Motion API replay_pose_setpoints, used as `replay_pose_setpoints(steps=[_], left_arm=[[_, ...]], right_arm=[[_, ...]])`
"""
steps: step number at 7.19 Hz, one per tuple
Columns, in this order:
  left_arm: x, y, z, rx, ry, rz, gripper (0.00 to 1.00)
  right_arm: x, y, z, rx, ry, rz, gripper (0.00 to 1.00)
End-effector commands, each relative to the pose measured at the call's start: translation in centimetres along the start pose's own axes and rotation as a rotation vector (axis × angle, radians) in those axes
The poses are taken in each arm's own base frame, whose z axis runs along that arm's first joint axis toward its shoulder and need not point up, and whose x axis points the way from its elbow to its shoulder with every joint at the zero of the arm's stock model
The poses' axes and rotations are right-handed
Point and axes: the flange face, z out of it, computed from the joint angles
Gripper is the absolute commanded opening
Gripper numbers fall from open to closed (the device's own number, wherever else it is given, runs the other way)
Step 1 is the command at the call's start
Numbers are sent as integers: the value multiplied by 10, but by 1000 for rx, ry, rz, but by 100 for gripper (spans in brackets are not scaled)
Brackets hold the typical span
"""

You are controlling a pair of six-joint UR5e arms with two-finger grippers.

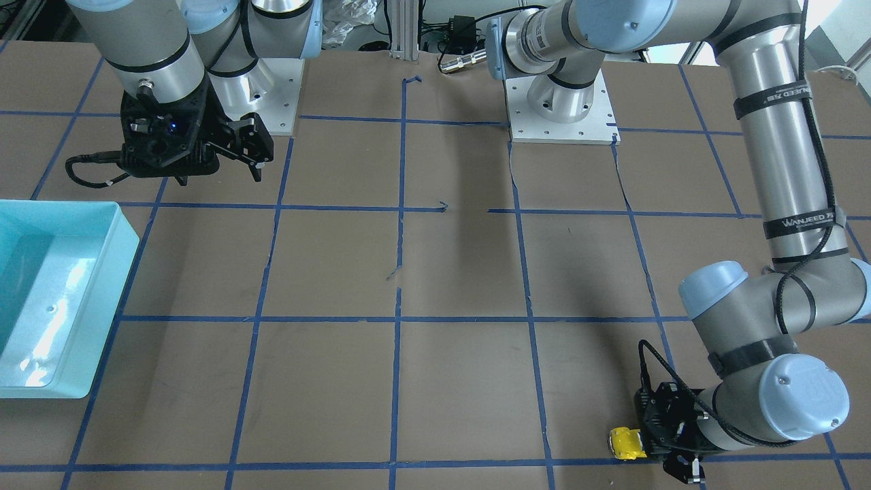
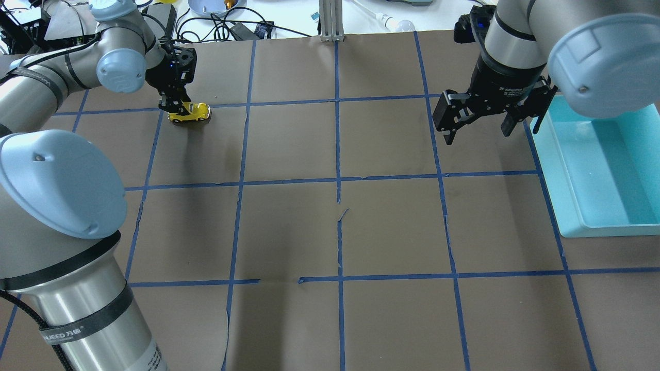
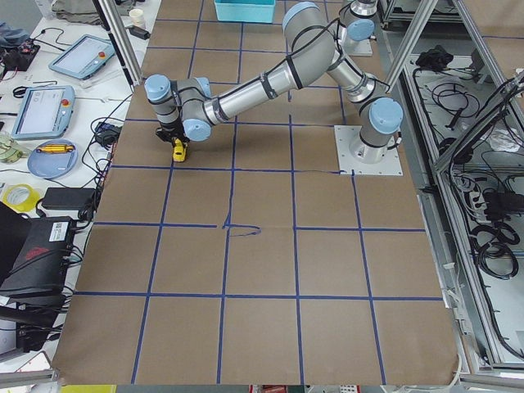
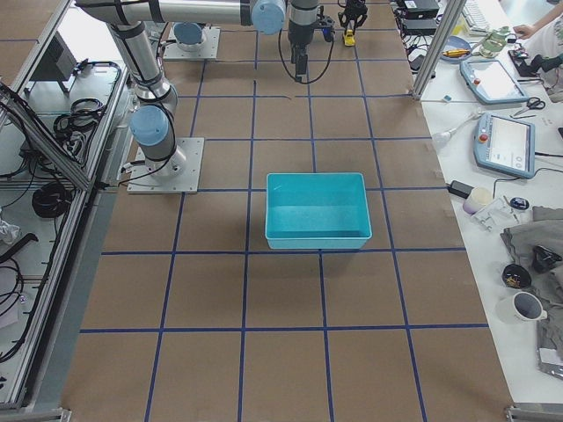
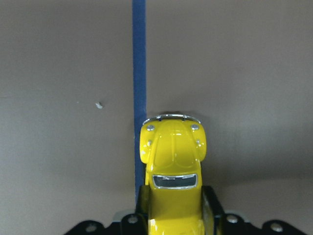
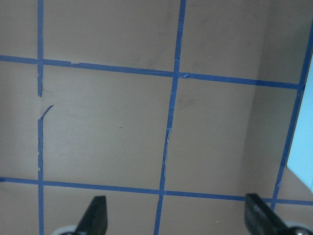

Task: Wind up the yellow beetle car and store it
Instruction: 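Keep dragging the car backward toward the robot with the left gripper, then open the left gripper and lift it, letting the car roll forward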

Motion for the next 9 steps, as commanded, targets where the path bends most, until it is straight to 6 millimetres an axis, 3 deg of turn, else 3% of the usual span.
replay_pose_setpoints(steps=[1, 2, 9], left_arm=[[0, 0, -1, 0, -2, -4, 0], [0, 0, -2, 0, 0, -13, 99], [1, 0, -11, -13, -8, -7, 100]], right_arm=[[1, 0, 0, 0, 0, 2, 100], [0, 1, 0, 0, 0, -1, 100], [0, 1, 0, -2, 0, -3, 100]])
